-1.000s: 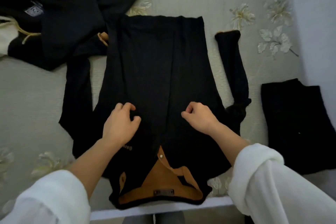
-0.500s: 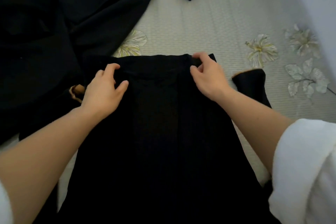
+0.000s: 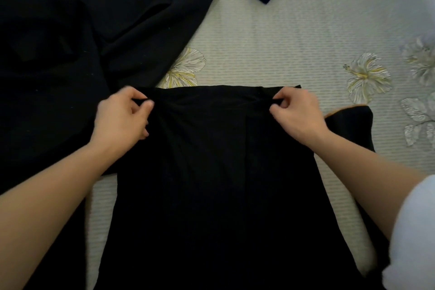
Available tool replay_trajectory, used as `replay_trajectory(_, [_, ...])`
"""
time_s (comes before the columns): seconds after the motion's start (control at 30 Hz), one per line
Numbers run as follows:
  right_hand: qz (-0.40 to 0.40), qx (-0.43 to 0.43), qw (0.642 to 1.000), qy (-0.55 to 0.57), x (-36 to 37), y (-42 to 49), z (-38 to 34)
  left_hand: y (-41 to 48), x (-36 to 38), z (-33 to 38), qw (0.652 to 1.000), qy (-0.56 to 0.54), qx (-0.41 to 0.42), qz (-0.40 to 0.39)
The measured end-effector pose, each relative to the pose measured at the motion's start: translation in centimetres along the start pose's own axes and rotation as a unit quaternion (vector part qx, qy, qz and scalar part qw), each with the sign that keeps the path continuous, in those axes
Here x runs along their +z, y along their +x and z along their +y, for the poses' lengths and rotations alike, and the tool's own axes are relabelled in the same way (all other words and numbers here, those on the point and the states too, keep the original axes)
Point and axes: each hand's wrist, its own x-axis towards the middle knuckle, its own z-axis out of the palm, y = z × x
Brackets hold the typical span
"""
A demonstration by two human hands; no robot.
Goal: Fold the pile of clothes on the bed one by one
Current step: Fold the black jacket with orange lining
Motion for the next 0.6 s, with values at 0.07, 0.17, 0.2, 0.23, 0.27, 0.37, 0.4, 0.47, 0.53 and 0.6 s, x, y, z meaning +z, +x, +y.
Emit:
replay_trajectory(0.07, [0.091, 0.054, 0.991, 0.078, -1.0, 1.0, 0.1, 1.0, -1.2, 0.6, 0.995, -0.028, 0.031, 0.089])
replay_trajectory(0.17, [0.124, 0.119, 0.976, 0.135, -1.8, 2.3, 0.5, 2.3, -1.8, 1.1, 0.99, -0.054, 0.023, 0.128])
replay_trajectory(0.2, [0.098, 0.123, 0.981, 0.113, -1.7, 2.5, 0.8, 2.6, -1.6, 1.0, 0.994, -0.028, 0.008, 0.103])
replay_trajectory(0.23, [0.075, 0.127, 0.985, 0.086, -1.5, 2.5, 1.2, 2.6, -1.3, 0.8, 0.997, 0.003, -0.004, 0.076])
replay_trajectory(0.27, [0.068, 0.133, 0.986, 0.069, -1.3, 2.5, 1.5, 2.4, -1.0, 0.6, 0.998, 0.024, -0.013, 0.062])
replay_trajectory(0.37, [0.096, 0.141, 0.984, 0.06, -1.2, 2.3, 1.9, 2.0, -0.8, 0.4, 0.994, 0.048, -0.015, 0.096])
replay_trajectory(0.4, [0.106, 0.142, 0.982, 0.066, -1.3, 2.1, 1.9, 2.0, -1.1, 0.4, 0.992, 0.056, -0.019, 0.11])
replay_trajectory(0.47, [0.112, 0.163, 0.978, 0.066, -1.6, 2.0, 2.1, 1.9, -1.6, 0.3, 0.989, 0.086, -0.039, 0.114])
replay_trajectory(0.53, [0.078, 0.201, 0.976, 0.028, -1.9, 2.0, 2.3, 1.8, -2.1, 0.1, 0.987, 0.131, -0.044, 0.087])
replay_trajectory(0.6, [0.061, 0.23, 0.969, 0.065, -2.1, 2.3, 2.3, 1.9, -2.4, 0.1, 0.989, 0.118, -0.057, 0.075])
